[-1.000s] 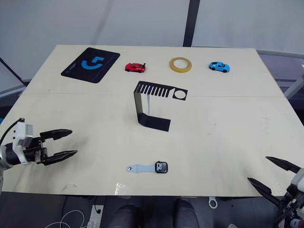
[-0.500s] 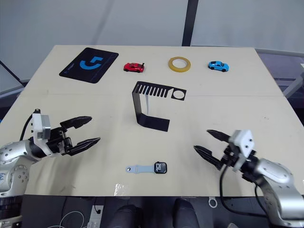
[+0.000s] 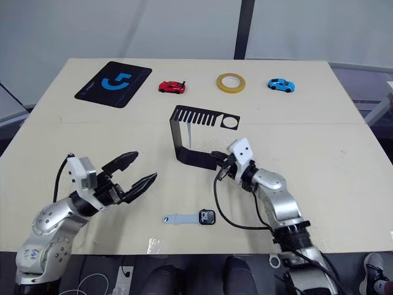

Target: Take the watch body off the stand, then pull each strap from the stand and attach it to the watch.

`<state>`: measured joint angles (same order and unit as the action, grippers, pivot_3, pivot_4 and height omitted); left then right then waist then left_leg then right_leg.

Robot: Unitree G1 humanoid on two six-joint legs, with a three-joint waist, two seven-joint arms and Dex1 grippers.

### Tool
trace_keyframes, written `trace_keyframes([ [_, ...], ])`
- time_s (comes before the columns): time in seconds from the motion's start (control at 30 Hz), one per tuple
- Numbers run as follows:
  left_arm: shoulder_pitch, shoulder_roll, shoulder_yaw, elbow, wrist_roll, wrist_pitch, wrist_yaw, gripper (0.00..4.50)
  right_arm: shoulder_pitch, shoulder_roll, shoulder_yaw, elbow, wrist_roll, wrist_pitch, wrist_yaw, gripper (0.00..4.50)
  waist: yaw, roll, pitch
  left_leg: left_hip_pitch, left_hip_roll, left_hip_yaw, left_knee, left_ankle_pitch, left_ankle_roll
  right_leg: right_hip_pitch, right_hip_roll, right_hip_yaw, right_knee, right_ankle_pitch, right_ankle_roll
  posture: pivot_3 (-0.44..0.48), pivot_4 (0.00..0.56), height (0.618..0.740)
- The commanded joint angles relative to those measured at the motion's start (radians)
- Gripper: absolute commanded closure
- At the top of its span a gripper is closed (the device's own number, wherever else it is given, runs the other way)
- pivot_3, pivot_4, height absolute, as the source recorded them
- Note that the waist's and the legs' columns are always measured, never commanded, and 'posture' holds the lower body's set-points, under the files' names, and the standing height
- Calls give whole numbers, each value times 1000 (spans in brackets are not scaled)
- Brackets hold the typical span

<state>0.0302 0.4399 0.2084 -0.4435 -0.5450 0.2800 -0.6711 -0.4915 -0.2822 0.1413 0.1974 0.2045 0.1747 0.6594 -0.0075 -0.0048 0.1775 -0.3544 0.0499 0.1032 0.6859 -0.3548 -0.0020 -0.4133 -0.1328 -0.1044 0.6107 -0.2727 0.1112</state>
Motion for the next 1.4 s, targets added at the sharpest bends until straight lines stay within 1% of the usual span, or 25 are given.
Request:
trace_keyframes([
  [0.03, 7, 1, -8, -28, 14, -38, -2, 0, -28, 13, 5, 41, -14, -26, 16, 4489, 1, 0, 0, 0, 0, 0, 0, 0, 0, 0, 0, 0, 0, 0, 0, 0, 150, 737],
  [0.33, 15, -13, -46, -36, 38, -72, 11, 0, -37, 17, 9, 124, -33, 29, 38, 4489, -8, 0, 0, 0, 0, -1, 0, 0, 0, 0, 0, 0, 0, 0, 0, 0, 150, 737],
  [0.47, 0, -41, -86, -57, 68, -70, 58, 0, -25, 17, 10, 126, -26, 38, 55, 4489, -10, 0, 0, 0, 0, -2, 0, 0, 0, 0, 0, 0, 0, 0, 0, 0, 150, 737],
  [0.57, -27, -81, -136, -67, 117, -88, 104, 0, -19, 15, 13, 120, -26, 45, 64, 4489, -11, 0, 0, 0, 0, -2, 0, 0, 0, 0, -1, 0, 0, 0, 0, 0, 150, 737],
  [0.63, -54, -115, -172, -61, 166, -106, 148, 521, -16, 15, 16, 118, -26, 50, 72, 4500, -12, 0, 0, 0, 0, -2, 0, 0, 0, 0, 0, 0, 0, 0, 0, 0, 150, 737],
  [0.67, -69, -135, -192, -55, 179, -109, 166, 672, -16, 14, 19, 117, -26, 54, 76, 4500, -13, 0, 0, 0, 0, -2, 0, 0, 0, 0, 0, 0, 0, 0, 0, 0, 150, 737],
  [0.7, -87, -150, -211, -46, 213, -111, 195, 1203, -17, 14, 21, 117, -27, 57, 80, 4500, -14, 0, 0, 0, 0, -2, 0, 0, 0, 0, -1, 0, 0, 0, 0, 0, 150, 737],
  [0.8, -142, -192, -261, -11, 284, -111, 253, 1203, -20, 15, 25, 118, -29, 67, 86, 4500, -16, 0, 0, 0, 0, -2, 0, 0, 0, 1, -1, -1, 0, 0, 0, 0, 150, 737],
  [0.97, -223, -276, -305, 68, 395, -55, 403, 1203, -26, 18, 27, 122, -33, 80, 95, 4500, -18, 0, -1, 1, 0, -2, 0, 0, 0, 1, 0, -1, 0, 0, 0, 0, 150, 737],
  [1.1, -257, -317, -341, 104, 425, -40, 433, 1203, -32, 19, 32, 126, -37, 85, 102, 4500, -18, 0, -1, 1, 0, -2, 0, 0, 0, 2, 0, -1, -1, 0, 0, 0, 150, 737],
  [1.4, -300, -361, -372, 166, 471, -62, 462, 1203, -29, 29, 39, 119, -45, 92, 100, 4500, -18, 0, -1, 1, 1, -2, 0, 0, 0, 1, 0, -1, -1, 0, 0, 0, 150, 737],
])
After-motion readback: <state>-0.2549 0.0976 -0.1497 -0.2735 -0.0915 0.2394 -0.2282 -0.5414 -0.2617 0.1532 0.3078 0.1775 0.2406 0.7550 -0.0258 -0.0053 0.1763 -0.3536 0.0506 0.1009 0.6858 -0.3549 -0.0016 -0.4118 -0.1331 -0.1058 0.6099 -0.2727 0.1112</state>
